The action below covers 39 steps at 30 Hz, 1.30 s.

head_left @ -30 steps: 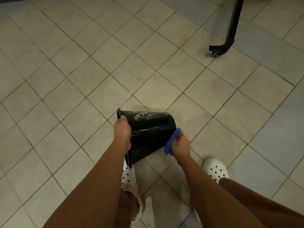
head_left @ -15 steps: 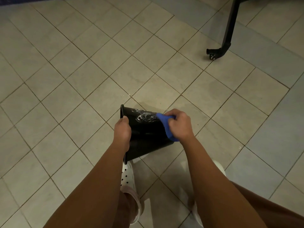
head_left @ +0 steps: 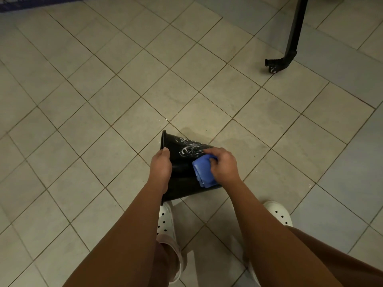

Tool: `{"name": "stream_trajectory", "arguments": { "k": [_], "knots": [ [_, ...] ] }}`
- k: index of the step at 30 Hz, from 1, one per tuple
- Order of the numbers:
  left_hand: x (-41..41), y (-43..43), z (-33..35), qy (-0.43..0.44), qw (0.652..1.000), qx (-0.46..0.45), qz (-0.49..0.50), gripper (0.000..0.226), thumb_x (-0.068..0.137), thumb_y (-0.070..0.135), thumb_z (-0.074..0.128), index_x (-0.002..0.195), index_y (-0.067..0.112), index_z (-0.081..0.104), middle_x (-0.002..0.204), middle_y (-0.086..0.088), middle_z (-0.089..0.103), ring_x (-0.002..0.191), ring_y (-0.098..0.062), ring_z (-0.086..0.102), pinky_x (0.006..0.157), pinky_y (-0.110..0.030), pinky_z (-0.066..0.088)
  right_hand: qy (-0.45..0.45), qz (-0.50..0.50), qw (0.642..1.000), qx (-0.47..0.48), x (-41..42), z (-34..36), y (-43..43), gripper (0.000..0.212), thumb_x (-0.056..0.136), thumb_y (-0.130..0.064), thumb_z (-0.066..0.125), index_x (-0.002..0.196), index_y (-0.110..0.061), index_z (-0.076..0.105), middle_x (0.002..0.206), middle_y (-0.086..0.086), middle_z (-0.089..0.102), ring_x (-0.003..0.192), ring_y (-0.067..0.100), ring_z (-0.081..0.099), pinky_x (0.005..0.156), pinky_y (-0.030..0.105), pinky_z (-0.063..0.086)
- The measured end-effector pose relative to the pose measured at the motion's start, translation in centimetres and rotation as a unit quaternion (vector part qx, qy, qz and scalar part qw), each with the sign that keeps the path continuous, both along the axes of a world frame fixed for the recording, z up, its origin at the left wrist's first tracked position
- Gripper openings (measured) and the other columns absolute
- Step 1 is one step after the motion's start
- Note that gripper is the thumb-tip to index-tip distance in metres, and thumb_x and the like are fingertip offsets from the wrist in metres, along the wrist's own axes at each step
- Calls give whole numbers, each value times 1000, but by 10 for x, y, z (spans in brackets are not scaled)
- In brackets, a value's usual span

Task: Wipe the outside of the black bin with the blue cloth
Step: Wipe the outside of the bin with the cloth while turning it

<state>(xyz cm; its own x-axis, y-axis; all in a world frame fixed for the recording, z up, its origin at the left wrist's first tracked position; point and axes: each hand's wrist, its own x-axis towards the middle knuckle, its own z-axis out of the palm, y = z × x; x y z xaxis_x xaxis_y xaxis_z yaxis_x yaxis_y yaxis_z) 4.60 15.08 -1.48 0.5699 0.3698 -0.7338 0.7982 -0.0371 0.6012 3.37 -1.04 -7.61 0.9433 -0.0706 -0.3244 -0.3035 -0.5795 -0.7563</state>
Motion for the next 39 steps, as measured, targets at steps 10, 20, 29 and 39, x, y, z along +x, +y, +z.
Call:
{"name": "stream_trajectory", "arguments": {
  "k": [10, 20, 29, 39],
  "knots": [
    [-1, -1, -1, -6, 1000, -8, 5, 32, 104, 31, 37, 111, 12, 62, 102, -14, 65, 97, -32, 62, 80, -39, 48, -189, 1, 981, -32, -36, -8, 2, 25, 91, -22, 50, 107, -7, 61, 110, 9, 53, 97, 20, 50, 86, 36, 46],
    [-2, 0, 1, 6, 1000, 2, 5, 31, 103, 32, 37, 109, 14, 62, 103, -14, 64, 100, -33, 61, 89, -46, 48, -84, 51, 993, -66, -72, -27, 10, 46, 94, -38, 38, 132, -12, 38, 144, 17, 38, 135, 38, 31, 103, 54, 38],
    [-8, -3, 5, 13, 1000, -8, 11, 33, 104, 34, 36, 112, 14, 62, 104, -13, 65, 99, -31, 61, 84, -43, 47, -44, 118, 980, -151, -63, -28, 16, 62, 94, -45, 23, 146, -12, 23, 154, 14, 18, 143, 31, 10, 115, 52, 17],
    [-7, -3, 6, 1, 1000, -1, -21, 35, 104, 34, 36, 114, 12, 62, 107, -16, 66, 102, -34, 62, 92, -48, 51, -69, 88, 978, -175, -71, -22, 28, 64, 82, 1, 58, 141, -1, 32, 150, 21, 25, 139, 35, 10, 110, 50, 7]
  ]
}}
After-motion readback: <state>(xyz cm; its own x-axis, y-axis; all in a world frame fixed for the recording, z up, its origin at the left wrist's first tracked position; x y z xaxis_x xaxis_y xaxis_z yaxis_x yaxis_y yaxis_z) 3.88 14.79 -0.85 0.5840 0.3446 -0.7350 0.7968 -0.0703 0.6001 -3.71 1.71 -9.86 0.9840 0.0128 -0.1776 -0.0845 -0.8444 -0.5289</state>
